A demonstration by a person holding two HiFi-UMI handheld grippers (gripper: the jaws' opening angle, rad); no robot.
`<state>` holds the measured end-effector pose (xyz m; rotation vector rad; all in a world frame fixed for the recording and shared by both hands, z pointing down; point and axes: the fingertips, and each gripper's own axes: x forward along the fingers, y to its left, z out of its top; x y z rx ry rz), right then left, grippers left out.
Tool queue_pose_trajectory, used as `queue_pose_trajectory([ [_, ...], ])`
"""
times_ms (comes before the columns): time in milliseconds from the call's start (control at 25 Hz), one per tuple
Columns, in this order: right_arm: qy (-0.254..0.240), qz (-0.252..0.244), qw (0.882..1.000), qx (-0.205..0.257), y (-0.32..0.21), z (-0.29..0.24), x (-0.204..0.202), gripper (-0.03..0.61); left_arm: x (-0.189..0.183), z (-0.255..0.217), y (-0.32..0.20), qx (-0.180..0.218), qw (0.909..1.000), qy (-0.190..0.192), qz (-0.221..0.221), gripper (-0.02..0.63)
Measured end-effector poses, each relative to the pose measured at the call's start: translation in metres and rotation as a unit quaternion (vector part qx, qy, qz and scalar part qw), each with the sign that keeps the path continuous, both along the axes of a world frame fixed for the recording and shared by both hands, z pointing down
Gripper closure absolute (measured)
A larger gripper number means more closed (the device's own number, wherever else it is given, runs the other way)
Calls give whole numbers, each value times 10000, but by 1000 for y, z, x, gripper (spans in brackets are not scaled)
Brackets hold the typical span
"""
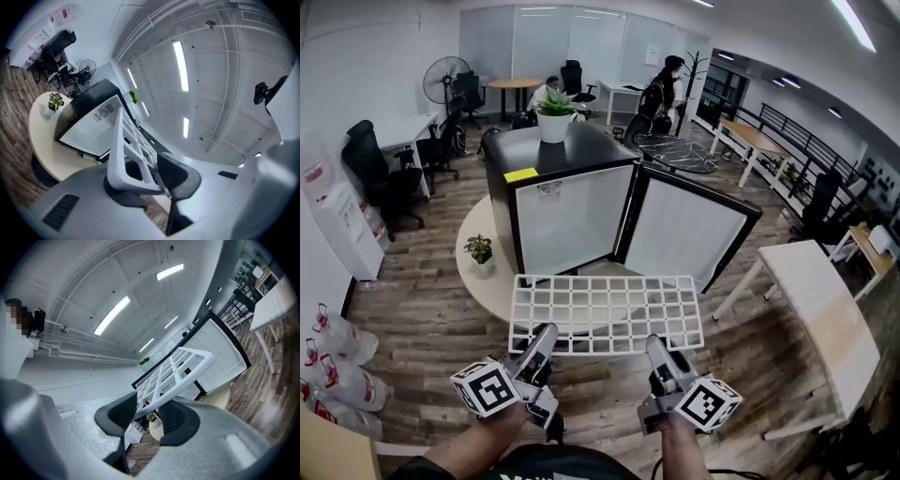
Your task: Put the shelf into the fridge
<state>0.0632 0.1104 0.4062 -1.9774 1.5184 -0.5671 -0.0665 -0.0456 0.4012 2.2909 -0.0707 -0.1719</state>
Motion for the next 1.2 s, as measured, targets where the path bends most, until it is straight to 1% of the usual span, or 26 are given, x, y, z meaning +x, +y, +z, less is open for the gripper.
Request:
queue_pose_trajectory([
  [120,-23,-148,9998,106,-29,-6,10,437,12,-1,-25,-66,10000,-10,-17,529],
  [280,-98,-38,9998,-152,-59,-3,29,437,29,0,-57,-187,9998,-6,-25,529],
  [440,-34,-117,9999,-65,-98,-11,44,437,46,0,-93,-325,9995,61,-1,529],
  [560,-103,155,9991,-384,-115,-2,61,437,59,1,-119,-345,9994,77,21,529],
  [600,-96,160,9991,-392,-120,-1,65,437,63,2,-124,-342,9994,82,29,529],
  [680,-26,-32,9998,-189,-130,-7,70,437,71,3,-128,-340,9994,86,30,529],
  [760,5,-116,9998,-189,-135,-7,75,437,76,4,-132,-380,9992,72,19,529],
  [840,-22,-68,9995,-315,-142,1,77,437,77,11,-140,-449,9990,56,17,529],
  [960,-154,293,9962,-804,-144,20,93,437,83,19,-153,-506,9987,47,-32,529],
  [1000,-177,330,9953,-898,-145,23,99,437,86,20,-156,-513,9987,35,-66,529],
  [1200,-215,118,9949,-977,-156,30,131,437,109,23,-161,-524,9981,-90,-304,529],
])
